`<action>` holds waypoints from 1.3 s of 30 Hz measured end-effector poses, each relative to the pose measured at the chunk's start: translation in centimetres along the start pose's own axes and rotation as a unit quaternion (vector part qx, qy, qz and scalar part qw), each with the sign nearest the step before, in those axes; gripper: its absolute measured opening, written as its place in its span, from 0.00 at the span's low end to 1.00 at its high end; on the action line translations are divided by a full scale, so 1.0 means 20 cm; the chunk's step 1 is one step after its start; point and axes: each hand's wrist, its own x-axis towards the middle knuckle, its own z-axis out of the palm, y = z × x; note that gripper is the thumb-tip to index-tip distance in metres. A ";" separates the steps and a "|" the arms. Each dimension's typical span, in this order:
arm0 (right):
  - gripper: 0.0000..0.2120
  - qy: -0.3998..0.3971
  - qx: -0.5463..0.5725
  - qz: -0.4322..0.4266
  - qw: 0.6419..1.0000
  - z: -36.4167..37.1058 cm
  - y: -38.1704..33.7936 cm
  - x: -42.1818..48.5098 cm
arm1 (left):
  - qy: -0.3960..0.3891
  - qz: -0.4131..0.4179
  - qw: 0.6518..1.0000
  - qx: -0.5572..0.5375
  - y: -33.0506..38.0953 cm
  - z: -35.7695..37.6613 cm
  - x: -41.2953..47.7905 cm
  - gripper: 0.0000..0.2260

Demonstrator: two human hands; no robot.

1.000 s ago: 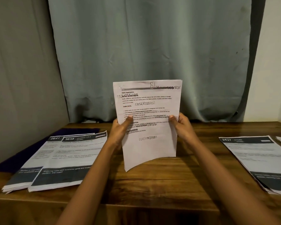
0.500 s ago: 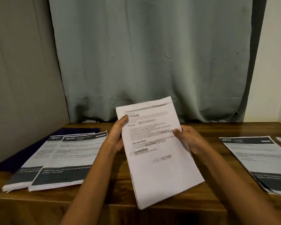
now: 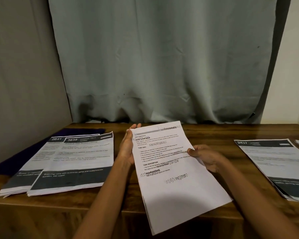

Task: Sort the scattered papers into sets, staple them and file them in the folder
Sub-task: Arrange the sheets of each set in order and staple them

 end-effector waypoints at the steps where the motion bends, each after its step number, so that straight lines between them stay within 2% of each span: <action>1: 0.13 0.005 -0.011 0.003 1.000 0.00 0.00 0.00 | 0.010 -0.006 1.000 0.003 0.00 -0.01 0.00 0.12; 5: 0.13 0.036 -0.087 0.020 0.995 -0.03 -0.04 0.01 | 0.045 -0.046 0.998 0.009 -0.02 -0.04 0.01 0.09; 9: 0.06 0.082 -0.199 0.018 0.976 -0.04 -0.06 0.01 | 0.069 -0.073 0.994 0.034 -0.05 -0.05 0.01 0.09; 14: 0.03 0.086 -0.198 0.054 0.975 0.00 -0.12 0.08 | 0.075 -0.090 0.992 0.045 -0.08 -0.04 -0.02 0.08; 18: 0.11 0.108 -0.170 0.058 0.978 0.03 -0.17 0.19 | 0.092 -0.088 0.991 0.043 -0.11 -0.03 -0.05 0.09; 22: 0.15 0.151 -0.233 0.041 0.960 0.10 -0.18 0.30 | 0.113 -0.092 0.988 0.048 -0.11 -0.06 -0.05 0.08; 24: 0.10 0.177 -0.279 0.019 0.944 0.13 -0.19 0.34 | 0.121 -0.096 0.986 0.064 -0.11 -0.06 -0.05 0.08; 25: 0.04 0.195 -0.292 -0.008 0.936 0.15 -0.19 0.36 | 0.124 -0.096 0.985 0.078 -0.12 -0.06 -0.05 0.08; 27: 0.05 0.227 -0.304 -0.094 0.921 0.18 -0.20 0.40 | 0.132 -0.088 0.982 0.098 -0.12 -0.07 -0.04 0.09; 29: 0.03 0.201 -0.313 -0.173 0.912 0.23 -0.22 0.42 | 0.141 -0.078 0.981 0.110 -0.13 -0.08 -0.02 0.10; 31: 0.10 0.150 -0.353 -0.217 0.898 0.30 -0.25 0.44 | 0.144 -0.076 0.980 0.117 -0.14 -0.09 -0.01 0.10; 33: 0.17 0.101 -0.396 -0.221 0.886 0.36 -0.26 0.47 | 0.145 -0.073 0.980 0.114 -0.14 -0.09 -0.01 0.10; 36: 0.22 0.054 -0.458 -0.213 0.862 0.45 -0.24 0.55 | 0.147 -0.064 0.982 0.096 -0.15 -0.09 0.00 0.11; 39: 0.16 0.051 -0.499 -0.195 0.843 0.51 -0.18 0.62 | 0.151 -0.071 0.983 0.072 -0.15 -0.09 0.00 0.09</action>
